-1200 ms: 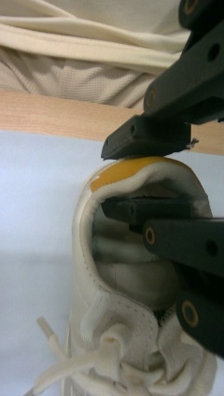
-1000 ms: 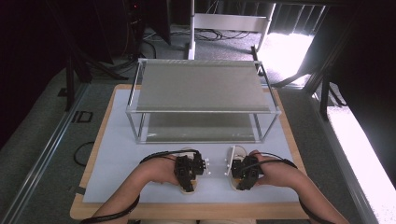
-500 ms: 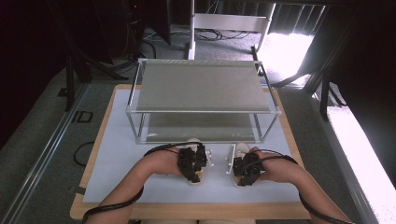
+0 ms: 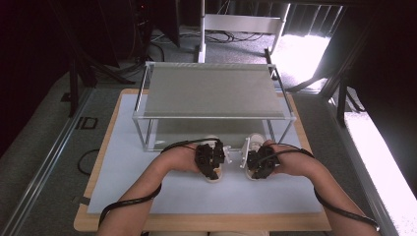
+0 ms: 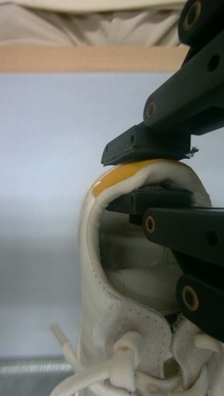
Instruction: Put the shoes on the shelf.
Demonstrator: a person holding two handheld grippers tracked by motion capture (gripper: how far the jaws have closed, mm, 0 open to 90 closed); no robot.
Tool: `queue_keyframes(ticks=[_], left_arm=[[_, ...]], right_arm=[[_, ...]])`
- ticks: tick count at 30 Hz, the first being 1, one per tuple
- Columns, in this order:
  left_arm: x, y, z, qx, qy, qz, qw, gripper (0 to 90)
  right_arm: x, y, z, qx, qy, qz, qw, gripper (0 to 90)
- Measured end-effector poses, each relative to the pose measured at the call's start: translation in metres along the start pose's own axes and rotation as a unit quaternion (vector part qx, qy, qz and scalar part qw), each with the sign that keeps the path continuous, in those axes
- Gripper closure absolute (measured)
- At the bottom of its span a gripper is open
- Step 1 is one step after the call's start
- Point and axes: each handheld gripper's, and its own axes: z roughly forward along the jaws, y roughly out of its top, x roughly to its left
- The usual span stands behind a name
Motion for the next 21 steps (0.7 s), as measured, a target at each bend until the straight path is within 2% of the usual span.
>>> queue_keyframes(ticks=[1, 6, 8, 10, 14, 16, 19, 21], left_arm=[[0.002, 0.001, 0.000, -0.001, 0.006, 0.004, 1.0000, 76.5], [0.017, 0.006, 0.003, -0.029, 0.012, 0.004, 0.9995, 76.5], [0.022, 0.008, 0.006, -0.028, 0.014, 0.009, 0.9995, 76.5], [0.026, 0.010, 0.008, -0.024, 0.015, 0.010, 0.9996, 76.6], [0.035, 0.009, 0.009, -0.029, 0.016, 0.005, 0.9994, 76.5], [0.039, 0.008, 0.009, -0.035, 0.020, -0.001, 0.9992, 76.5], [0.045, 0.007, 0.009, -0.045, 0.036, 0.014, 0.9982, 76.6], [0.048, 0.007, 0.008, -0.053, 0.035, 0.015, 0.9979, 76.6]], right_arm=[[-0.004, 0.002, -0.002, 0.008, -0.003, -0.003, 1.0000, 75.1], [-0.013, 0.005, -0.005, 0.003, -0.008, -0.013, 0.9999, 75.6], [-0.016, 0.006, -0.005, 0.007, -0.011, -0.012, 0.9998, 75.6], [-0.020, 0.007, -0.002, 0.010, -0.012, -0.022, 0.9996, 75.6], [-0.028, 0.007, 0.000, 0.018, -0.014, -0.021, 0.9995, 75.5], [-0.031, 0.007, 0.000, 0.017, -0.019, -0.023, 0.9994, 75.6], [-0.036, 0.005, 0.001, 0.006, -0.026, -0.025, 0.9993, 75.5], [-0.039, 0.004, 0.002, -0.003, -0.031, -0.018, 0.9993, 75.4]])
